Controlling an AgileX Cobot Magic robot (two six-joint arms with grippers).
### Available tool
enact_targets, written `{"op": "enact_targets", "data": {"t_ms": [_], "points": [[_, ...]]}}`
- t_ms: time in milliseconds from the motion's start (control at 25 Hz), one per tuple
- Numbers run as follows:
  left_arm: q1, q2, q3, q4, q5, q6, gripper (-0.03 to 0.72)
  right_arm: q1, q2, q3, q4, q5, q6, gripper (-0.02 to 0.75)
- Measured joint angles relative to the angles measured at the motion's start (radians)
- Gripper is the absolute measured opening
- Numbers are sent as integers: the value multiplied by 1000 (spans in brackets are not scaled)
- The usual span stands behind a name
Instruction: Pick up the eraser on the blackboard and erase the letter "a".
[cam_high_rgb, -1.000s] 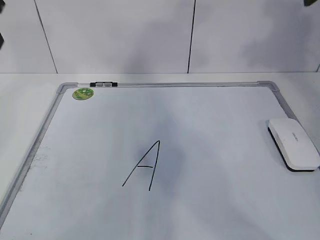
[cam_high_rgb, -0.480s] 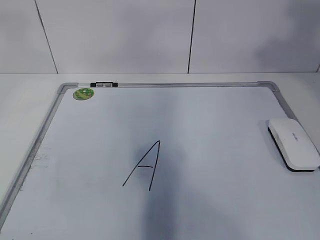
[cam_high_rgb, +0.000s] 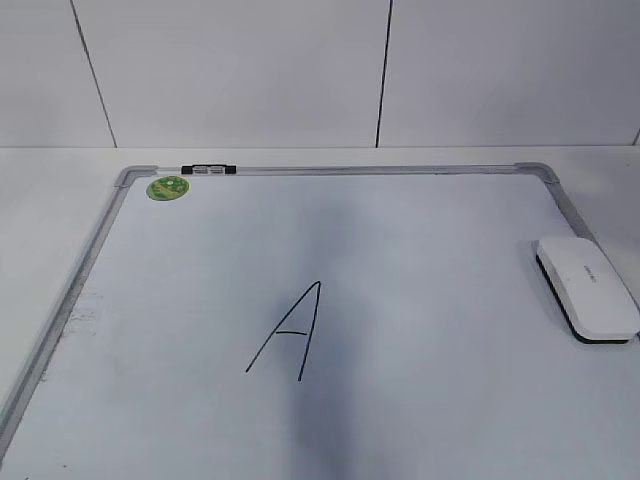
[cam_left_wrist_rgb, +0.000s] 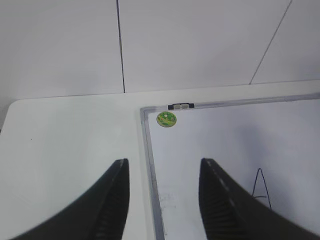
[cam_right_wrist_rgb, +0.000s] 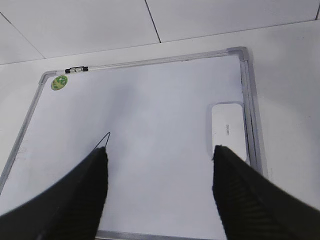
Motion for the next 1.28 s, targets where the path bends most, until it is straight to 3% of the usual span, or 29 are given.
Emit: {"op": "enact_targets", "data": {"t_ms": [640, 1280], "points": [[-85, -413, 480, 90, 4, 0, 262, 0, -380, 299, 26, 4, -56, 526], [-85, -762, 912, 143, -48, 0, 242, 0, -741, 630, -196, 4, -78, 526]]}}
